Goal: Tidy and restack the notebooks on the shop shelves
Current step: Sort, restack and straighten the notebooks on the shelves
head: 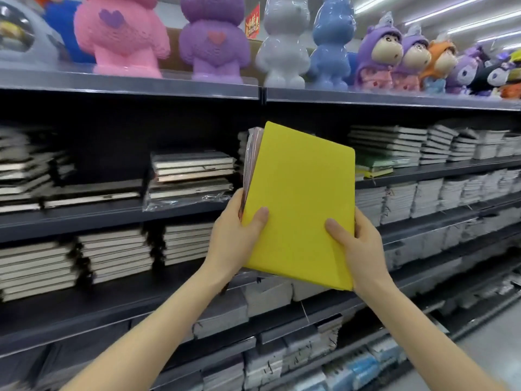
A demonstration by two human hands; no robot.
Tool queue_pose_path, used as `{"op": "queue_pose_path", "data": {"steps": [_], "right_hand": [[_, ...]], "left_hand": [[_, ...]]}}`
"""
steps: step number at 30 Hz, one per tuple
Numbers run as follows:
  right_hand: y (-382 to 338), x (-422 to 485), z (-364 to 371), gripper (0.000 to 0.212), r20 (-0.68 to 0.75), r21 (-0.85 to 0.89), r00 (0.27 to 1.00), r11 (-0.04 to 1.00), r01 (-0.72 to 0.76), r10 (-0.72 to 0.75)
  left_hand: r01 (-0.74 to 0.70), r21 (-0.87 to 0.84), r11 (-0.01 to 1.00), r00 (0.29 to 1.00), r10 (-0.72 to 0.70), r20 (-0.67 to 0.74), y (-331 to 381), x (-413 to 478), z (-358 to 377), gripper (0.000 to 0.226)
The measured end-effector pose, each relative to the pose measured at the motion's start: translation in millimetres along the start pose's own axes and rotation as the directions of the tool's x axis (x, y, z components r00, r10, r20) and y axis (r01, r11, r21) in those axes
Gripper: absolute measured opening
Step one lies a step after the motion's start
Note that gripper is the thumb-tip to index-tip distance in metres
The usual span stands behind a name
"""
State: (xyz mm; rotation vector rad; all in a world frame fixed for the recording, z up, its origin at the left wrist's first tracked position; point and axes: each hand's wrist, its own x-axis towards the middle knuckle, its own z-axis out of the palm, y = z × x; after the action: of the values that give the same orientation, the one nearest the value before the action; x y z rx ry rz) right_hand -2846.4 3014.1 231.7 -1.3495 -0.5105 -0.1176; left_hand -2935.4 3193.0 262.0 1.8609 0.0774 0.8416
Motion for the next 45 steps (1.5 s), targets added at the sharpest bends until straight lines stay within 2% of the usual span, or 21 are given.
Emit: {"op": "queue_pose_path", "data": {"steps": [3, 10, 15, 19, 28, 33, 35, 38, 40, 42, 43, 45], "right_hand": [[9.3, 40.5, -54.6, 0.048, -0.01, -0.009, 1.0, 1.0, 0.002, -0.002], [9.3, 145.2, -156.3, 0.035, 0.037, -0.061, 0.999, 0.998, -0.002, 0.004], [17.9, 210.9, -192.5, 0.034, 0.082, -0.106, 0.994, 0.992, -0.064, 0.073], [28.9, 242.4, -206.2, 0.026, 0.117, -0.101, 0.98, 0.983, -0.151, 0.163], [36.6, 321.3, -236.5, 0.024, 0.227, -0.158, 0.946, 0.967, -0.199, 0.232], [36.0, 384.1, -262.2, 0.022, 0.287, -0.202, 0.924, 0.959, -0.2, 0.253], [35.5, 411.8, -266.6, 0.021, 0.304, -0.236, 0.916, 0.953, -0.192, 0.26], [29.4, 452.9, -271.3, 0.036, 0.277, -0.276, 0.915, 0.936, -0.217, 0.294], [24.2, 473.8, -276.5, 0.032, 0.317, -0.253, 0.88, 0.926, -0.281, 0.354], [20.2, 482.0, -281.6, 0.025, 0.428, -0.202, 0.797, 0.905, -0.375, 0.426], [21.7, 483.4, -285.9, 0.031, 0.47, -0.194, 0.764, 0.897, -0.398, 0.441], [31.7, 479.4, -293.4, 0.06, 0.547, -0.196, 0.717, 0.898, -0.393, 0.433]], "left_hand": [[-0.012, -0.002, 1.0, 1.0, 0.012, 0.016, -0.7, 27.3, 64.6, 0.044], [0.096, 0.042, 0.994, 0.995, -0.097, 0.006, 7.1, 99.1, 188.8, 0.035], [0.192, 0.131, 0.973, 0.98, -0.196, 0.019, 2.3, 143.0, 240.7, 0.042], [0.292, 0.153, 0.944, 0.954, -0.299, 0.023, -8.9, 159.2, 263.8, 0.037], [0.374, -0.025, 0.927, 0.927, -0.374, -0.008, -9.2, 199.5, 303.2, 0.016], [0.405, -0.052, 0.913, 0.909, -0.408, -0.09, 2.4, 237.8, 340.3, 0.021], [0.425, -0.069, 0.903, 0.891, -0.43, -0.142, 4.4, 254.5, 353.7, 0.03], [0.462, -0.246, 0.852, 0.837, -0.51, -0.197, 5.3, 288.4, 367.4, 0.039], [0.524, -0.275, 0.806, 0.799, -0.577, -0.168, 8.2, 308.0, 373.1, 0.035], [0.556, -0.275, 0.784, 0.784, -0.605, -0.14, 7.6, 318.6, 377.2, 0.022], [0.576, -0.252, 0.778, 0.769, -0.62, -0.157, 4.5, 319.2, 378.1, 0.024], [0.611, -0.229, 0.757, 0.734, -0.651, -0.193, -6.3, 319.7, 379.3, 0.04]]}}
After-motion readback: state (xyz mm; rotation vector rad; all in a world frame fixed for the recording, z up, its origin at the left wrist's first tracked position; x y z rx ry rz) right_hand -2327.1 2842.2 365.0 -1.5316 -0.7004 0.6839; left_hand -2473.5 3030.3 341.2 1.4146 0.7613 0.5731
